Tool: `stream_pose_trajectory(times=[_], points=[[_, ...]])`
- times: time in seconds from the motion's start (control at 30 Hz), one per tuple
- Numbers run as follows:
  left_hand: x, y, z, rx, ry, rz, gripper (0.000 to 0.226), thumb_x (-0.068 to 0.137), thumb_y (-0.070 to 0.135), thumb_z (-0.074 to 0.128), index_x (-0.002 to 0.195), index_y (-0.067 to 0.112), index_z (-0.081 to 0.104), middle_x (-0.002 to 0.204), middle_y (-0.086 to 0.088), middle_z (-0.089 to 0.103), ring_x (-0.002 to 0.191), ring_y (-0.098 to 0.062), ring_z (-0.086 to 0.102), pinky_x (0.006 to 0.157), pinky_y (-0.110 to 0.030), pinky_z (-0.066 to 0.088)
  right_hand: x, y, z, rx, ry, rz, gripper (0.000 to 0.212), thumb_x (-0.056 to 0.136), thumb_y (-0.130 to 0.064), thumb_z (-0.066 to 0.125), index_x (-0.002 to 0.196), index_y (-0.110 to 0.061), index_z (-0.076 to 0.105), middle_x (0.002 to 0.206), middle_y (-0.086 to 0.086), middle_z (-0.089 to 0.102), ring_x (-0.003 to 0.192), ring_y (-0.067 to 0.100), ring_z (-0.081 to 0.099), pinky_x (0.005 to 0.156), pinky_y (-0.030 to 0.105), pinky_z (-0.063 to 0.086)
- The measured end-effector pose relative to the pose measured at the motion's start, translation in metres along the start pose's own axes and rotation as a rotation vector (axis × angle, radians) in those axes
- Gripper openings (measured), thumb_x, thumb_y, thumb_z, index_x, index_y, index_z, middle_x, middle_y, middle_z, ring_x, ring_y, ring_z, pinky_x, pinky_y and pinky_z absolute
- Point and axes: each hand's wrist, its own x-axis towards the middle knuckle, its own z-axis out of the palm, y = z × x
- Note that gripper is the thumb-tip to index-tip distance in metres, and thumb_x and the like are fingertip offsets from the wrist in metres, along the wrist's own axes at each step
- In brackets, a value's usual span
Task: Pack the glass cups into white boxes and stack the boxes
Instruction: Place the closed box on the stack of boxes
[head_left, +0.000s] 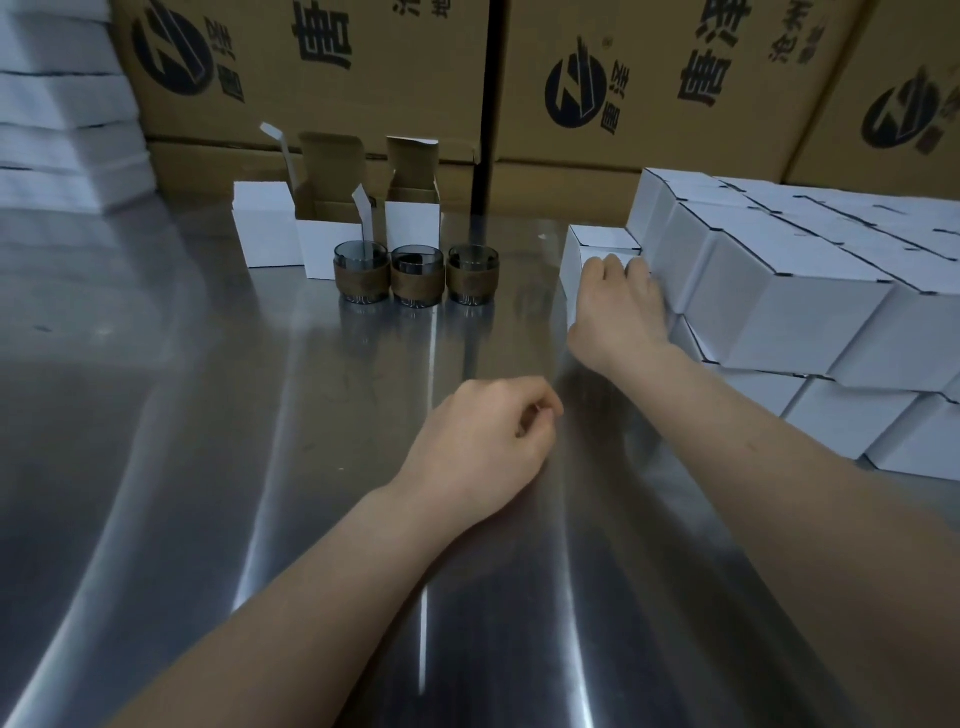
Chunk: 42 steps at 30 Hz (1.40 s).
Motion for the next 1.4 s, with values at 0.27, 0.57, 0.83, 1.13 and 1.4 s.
stream_pose_trajectory(times=[0.27,0.57,0.83,1.13,1.4], points=[[0.002,-0.001,0.001,0.000,0.015,0.010,0.016,0.093,0.022,0.055,0.096,0.027,0.070,0.066,0.015,0.056,0.074,-0.014,0.060,0.073,-0.040,0.053,-0.002,0.000,0.011,0.030,-0.041,0.057,0.075,0.089,-0.015,0.052,0.148,0.004,0.011,0.156,0.027,0.007,0.142,0.040,0.011,0.116,0.044,0.018],[0.005,-0.005,0.001,-0.053,0.185,-0.012,0.018,0.088,0.023,0.054,0.091,0.023,0.071,0.069,0.005,0.066,0.069,-0.020,0.062,0.069,-0.041,0.052,-0.032,-0.039,0.010,0.289,0.053,-0.172,0.042,0.084,-0.010,0.048,0.126,-0.004,0.051,0.120,0.016,0.055,0.110,0.035,0.048,0.088,0.040,0.040],[0.024,-0.032,-0.027,0.001,0.481,-0.116,0.016,0.090,0.011,0.057,0.092,0.020,0.071,0.094,0.004,0.065,0.086,-0.014,0.058,0.075,-0.032,0.046,-0.036,-0.037,0.024,0.356,-0.023,-0.302,0.026,0.091,-0.016,0.045,0.104,-0.011,0.067,0.104,0.008,0.063,0.102,0.028,0.050,0.088,0.039,0.042],[0.088,-0.099,-0.095,0.295,0.414,-0.317,0.035,0.092,0.017,0.058,0.127,0.016,0.060,0.144,-0.008,0.043,0.136,-0.028,0.036,0.108,-0.042,0.033,-0.037,-0.037,0.023,0.368,-0.013,-0.309,0.026,0.092,-0.018,0.044,0.102,-0.011,0.067,0.102,0.006,0.063,0.098,0.026,0.050,0.086,0.038,0.042],[0.147,-0.126,-0.122,0.401,0.292,-0.356,0.043,0.093,0.032,0.055,0.135,0.023,0.053,0.150,-0.005,0.039,0.143,-0.028,0.026,0.111,-0.053,0.027,-0.036,-0.036,0.023,0.353,-0.020,-0.324,0.026,0.092,-0.020,0.043,0.105,-0.011,0.064,0.106,0.006,0.060,0.100,0.025,0.048,0.089,0.038,0.040]])
